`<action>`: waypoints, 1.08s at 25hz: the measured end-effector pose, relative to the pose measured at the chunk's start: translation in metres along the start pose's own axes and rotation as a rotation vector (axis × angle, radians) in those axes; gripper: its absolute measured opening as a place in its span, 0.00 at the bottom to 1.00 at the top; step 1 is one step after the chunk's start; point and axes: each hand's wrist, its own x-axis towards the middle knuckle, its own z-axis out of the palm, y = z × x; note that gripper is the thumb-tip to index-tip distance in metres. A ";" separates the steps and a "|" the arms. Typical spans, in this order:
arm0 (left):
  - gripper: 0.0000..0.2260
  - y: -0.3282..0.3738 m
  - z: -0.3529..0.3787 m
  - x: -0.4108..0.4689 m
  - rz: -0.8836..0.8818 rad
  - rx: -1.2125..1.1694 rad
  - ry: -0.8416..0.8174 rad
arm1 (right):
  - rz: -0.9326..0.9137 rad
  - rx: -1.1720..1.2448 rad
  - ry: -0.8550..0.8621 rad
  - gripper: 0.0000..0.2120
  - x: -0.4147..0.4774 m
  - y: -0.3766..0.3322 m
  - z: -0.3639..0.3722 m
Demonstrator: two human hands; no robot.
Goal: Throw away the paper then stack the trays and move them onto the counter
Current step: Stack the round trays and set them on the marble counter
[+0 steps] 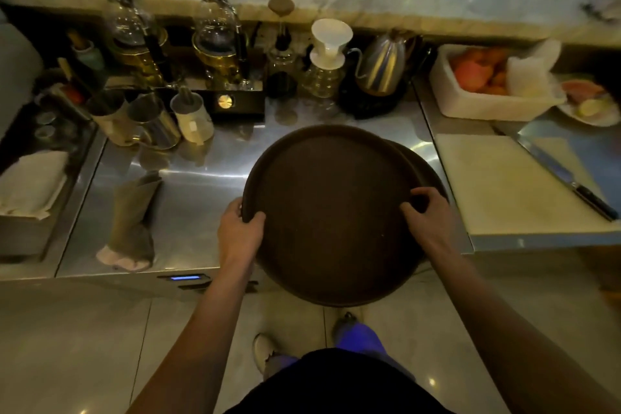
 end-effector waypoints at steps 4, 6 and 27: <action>0.20 0.007 0.040 0.006 -0.045 0.019 -0.040 | 0.046 0.038 -0.017 0.20 0.015 0.036 -0.011; 0.17 0.013 0.065 0.009 -0.044 0.031 -0.035 | 0.045 0.038 -0.053 0.20 0.029 0.056 -0.020; 0.13 0.011 0.147 0.039 -0.139 0.267 0.036 | 0.031 -0.061 -0.367 0.20 0.114 0.101 -0.031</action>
